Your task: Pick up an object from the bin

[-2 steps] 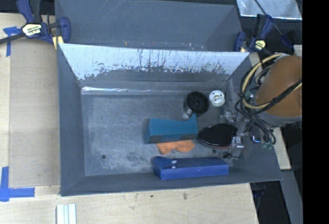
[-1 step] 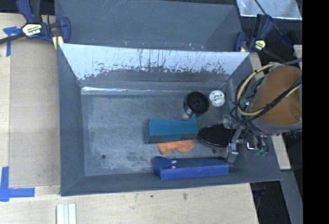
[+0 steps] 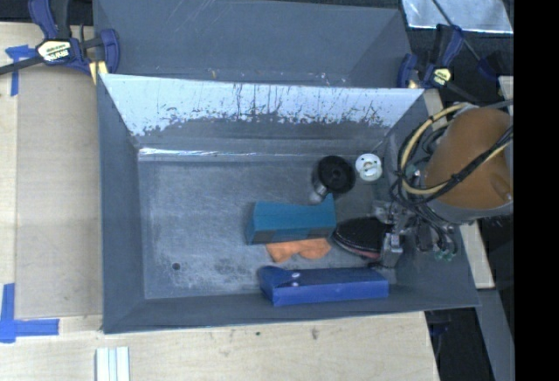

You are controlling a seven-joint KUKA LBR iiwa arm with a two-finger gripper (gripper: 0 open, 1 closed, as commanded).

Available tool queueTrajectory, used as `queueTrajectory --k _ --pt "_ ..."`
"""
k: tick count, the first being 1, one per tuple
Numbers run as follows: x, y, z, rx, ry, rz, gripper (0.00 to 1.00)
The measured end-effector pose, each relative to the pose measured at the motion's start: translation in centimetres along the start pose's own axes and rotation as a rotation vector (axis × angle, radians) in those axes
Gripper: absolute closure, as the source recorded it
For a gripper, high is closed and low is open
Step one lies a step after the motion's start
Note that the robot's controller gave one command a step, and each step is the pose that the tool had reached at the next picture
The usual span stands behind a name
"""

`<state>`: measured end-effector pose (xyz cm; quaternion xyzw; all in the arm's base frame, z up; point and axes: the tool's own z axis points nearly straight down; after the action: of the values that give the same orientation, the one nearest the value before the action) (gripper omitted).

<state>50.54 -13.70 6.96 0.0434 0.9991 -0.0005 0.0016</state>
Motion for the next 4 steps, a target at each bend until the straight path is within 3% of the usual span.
queueTrajectory --k 2,3,4 --pt "0.1 0.0 -0.3 -0.001 0.005 0.0 1.0" --pt "0.3 0.1 -2.5 -0.003 0.014 0.0 1.0" --pt "0.2 0.0 -4.9 -0.002 0.009 -0.001 1.0"
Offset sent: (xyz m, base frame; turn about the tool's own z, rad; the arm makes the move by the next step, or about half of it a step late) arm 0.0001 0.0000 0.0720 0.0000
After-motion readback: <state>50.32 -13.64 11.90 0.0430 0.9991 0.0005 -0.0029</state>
